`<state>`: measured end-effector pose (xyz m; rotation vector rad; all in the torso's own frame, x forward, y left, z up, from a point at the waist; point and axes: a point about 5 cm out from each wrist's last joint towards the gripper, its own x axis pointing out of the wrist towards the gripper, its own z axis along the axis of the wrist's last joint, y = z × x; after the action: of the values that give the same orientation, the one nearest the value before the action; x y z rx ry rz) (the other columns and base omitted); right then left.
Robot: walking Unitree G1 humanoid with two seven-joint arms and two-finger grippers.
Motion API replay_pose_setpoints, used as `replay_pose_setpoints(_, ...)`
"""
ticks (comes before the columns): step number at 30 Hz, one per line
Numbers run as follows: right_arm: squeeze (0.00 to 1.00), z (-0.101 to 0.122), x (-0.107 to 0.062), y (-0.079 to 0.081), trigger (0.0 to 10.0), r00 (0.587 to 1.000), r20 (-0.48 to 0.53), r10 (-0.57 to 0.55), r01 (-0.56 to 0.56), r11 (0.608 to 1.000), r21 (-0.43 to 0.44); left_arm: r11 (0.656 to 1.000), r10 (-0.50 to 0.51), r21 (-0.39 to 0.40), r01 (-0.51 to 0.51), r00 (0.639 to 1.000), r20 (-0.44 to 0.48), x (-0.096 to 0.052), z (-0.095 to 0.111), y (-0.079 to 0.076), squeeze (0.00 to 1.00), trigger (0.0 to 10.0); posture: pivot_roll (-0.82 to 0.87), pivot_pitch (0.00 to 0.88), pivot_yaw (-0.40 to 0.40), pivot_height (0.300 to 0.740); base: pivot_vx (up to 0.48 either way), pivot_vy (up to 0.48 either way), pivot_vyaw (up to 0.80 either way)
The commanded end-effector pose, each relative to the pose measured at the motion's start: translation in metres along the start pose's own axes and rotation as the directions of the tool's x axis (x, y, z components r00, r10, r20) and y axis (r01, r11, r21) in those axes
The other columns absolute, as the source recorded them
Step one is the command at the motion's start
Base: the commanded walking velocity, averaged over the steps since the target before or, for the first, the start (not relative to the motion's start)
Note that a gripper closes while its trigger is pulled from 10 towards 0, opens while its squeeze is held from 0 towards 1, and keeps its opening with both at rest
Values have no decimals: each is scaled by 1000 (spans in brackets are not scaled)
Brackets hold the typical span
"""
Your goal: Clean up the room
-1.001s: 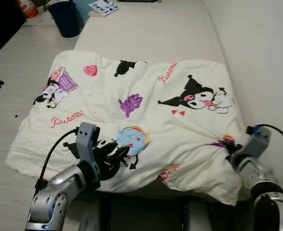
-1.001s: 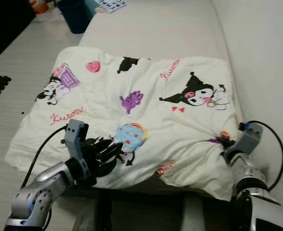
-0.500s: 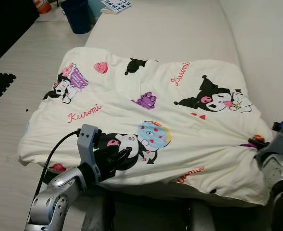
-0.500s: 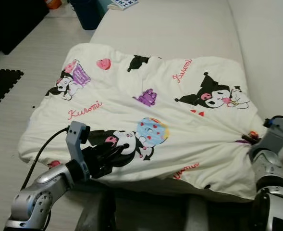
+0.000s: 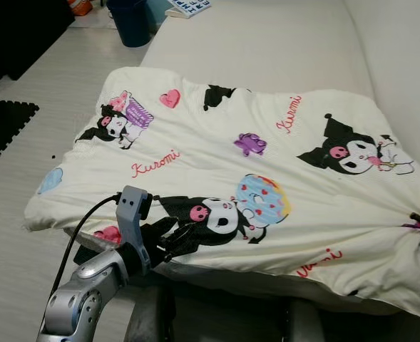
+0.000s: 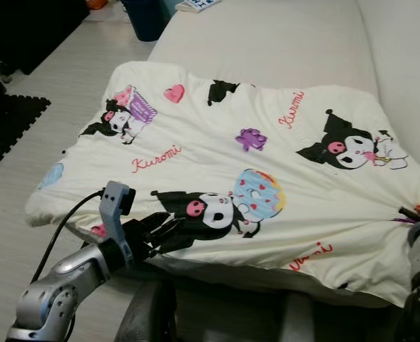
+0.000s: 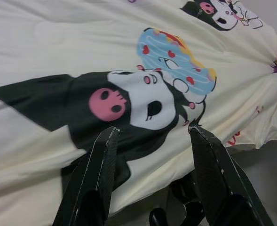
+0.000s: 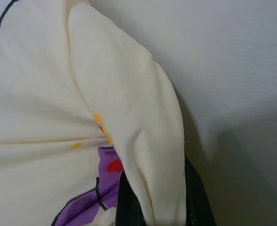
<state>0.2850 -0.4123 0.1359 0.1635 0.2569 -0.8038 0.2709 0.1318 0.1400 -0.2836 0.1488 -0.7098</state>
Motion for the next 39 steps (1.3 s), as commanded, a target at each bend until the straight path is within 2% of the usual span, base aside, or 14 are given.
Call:
replay_pose_setpoints(1,0,9,-1,-38,0,985,23,-174,174,985,-8,1000,-1,2,1,1000,-21,-5,-3,0,0,10000,128,277,54,559,0,0,0)
replay_pose_setpoints(6,0,10,0,-32,0,991,21,-136,136,991,-15,1000,-4,2,4,1000,-22,-5,-3,0,0,10000,124,278,56,559,0,0,0)
replay_pose_setpoints(7,0,6,0,-22,6039,996,5,-90,90,995,-45,1000,-9,3,9,1000,-24,-4,-3,-1,0,10000,125,278,57,559,0,0,0)
replay_pose_setpoints(8,0,6,0,-22,6039,996,5,-90,90,995,-45,1000,-9,3,9,1000,-24,-4,-3,-1,0,10000,125,278,57,559,0,0,0)
replay_pose_setpoints(9,8,2,0,-13,10000,999,-10,-52,51,996,-68,1000,-13,4,13,1000,-25,-4,-3,-1,0,10000,126,276,55,559,0,0,0)
replay_pose_setpoints(10,8,2,0,-13,10000,999,-10,-52,51,996,-68,1000,-13,4,13,1000,-25,-4,-3,-1,0,10000,126,276,55,559,0,0,0)
replay_pose_setpoints(11,1000,-2,0,-6,10000,999,-21,-25,24,996,-85,1000,-17,4,17,1000,-26,-4,-3,-2,0,10000,127,277,54,559,0,0,0)
replay_pose_setpoints(17,1000,-2,0,2,10000,1000,0,-23,23,990,-140,1000,-27,3,27,999,-28,-5,-3,-4,0,10000,135,274,48,559,0,0,0)
replay_pose_setpoints(18,0,7,0,5,10000,998,48,-30,36,988,-149,999,-32,2,33,999,-28,-6,-2,-4,0,10000,136,273,47,559,0,0,0)
replay_pose_setpoints(25,0,56,-4,14,10000,945,323,-39,77,992,-103,998,-57,-5,57,998,-29,-7,-2,-6,0,10000,134,270,49,559,0,0,0)
replay_pose_setpoints(28,0,81,-11,38,10000,885,455,104,-100,994,-33,997,-73,-8,73,997,-28,-5,-1,-7,0,10000,133,270,50,559,0,0,0)
replay_pose_setpoints(33,0,74,-14,68,10000,866,410,285,-289,956,-56,999,-29,14,30,999,-40,-4,-4,-2,0,10000,122,261,49,559,0,0,0)
replay_pose_setpoints(37,0,17,-19,104,10000,854,146,498,-463,858,-221,960,237,190,-204,957,-167,-6,-27,33,0,10000,119,255,40,559,0,0,0)
replay_pose_setpoints(39,0,3,-22,111,10000,842,88,533,-498,829,-255,941,289,239,-240,937,-198,-9,-34,42,0,10000,118,252,34,559,0,0,0)
